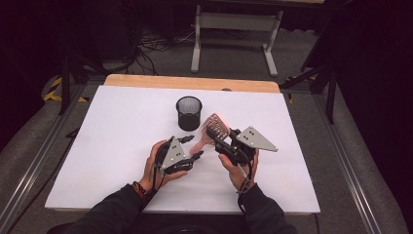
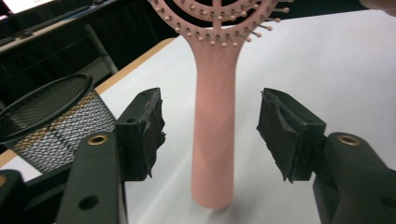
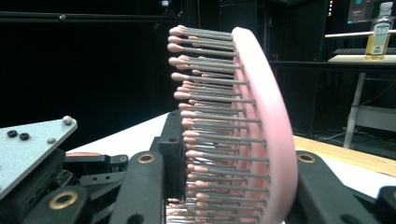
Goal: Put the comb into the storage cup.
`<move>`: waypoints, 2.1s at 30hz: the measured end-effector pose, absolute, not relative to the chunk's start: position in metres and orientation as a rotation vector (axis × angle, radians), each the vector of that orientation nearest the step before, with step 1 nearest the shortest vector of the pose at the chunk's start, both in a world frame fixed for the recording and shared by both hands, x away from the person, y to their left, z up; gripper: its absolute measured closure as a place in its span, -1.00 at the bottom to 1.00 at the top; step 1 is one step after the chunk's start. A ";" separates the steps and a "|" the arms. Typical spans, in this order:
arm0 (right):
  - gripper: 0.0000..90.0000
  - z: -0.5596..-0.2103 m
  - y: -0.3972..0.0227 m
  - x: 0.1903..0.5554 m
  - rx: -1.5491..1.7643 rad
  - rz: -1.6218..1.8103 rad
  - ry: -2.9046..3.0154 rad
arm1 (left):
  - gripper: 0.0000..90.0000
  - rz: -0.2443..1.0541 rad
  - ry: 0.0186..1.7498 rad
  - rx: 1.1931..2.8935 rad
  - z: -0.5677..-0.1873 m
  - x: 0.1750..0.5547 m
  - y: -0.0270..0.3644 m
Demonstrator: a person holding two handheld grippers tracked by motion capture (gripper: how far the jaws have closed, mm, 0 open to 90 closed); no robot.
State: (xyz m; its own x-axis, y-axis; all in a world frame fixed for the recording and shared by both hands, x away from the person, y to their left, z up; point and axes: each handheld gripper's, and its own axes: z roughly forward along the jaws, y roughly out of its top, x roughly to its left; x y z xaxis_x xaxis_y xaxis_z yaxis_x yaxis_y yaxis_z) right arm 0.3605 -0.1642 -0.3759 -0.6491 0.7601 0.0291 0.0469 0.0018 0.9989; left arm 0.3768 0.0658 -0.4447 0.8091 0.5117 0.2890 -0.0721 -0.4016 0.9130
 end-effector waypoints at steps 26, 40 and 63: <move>0.41 -0.371 -0.179 0.361 0.831 1.655 1.712 | -0.80 0.569 0.311 1.894 -0.437 0.380 0.085; 0.41 -0.367 -0.184 0.360 0.812 1.651 1.700 | -0.85 0.565 0.311 1.865 -0.430 0.381 0.103; 0.41 -0.360 -0.190 0.356 0.786 1.632 1.691 | -0.86 0.603 0.316 1.858 -0.425 0.376 0.131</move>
State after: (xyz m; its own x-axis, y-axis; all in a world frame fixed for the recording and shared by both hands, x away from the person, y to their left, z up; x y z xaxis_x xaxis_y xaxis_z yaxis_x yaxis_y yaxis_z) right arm 0.3561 -0.1896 -0.3597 -0.6078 0.7927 -0.0472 -0.0190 0.0449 0.9988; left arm 0.3761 0.1310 -0.4254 0.8346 0.4893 0.2530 -0.0701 -0.3612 0.9298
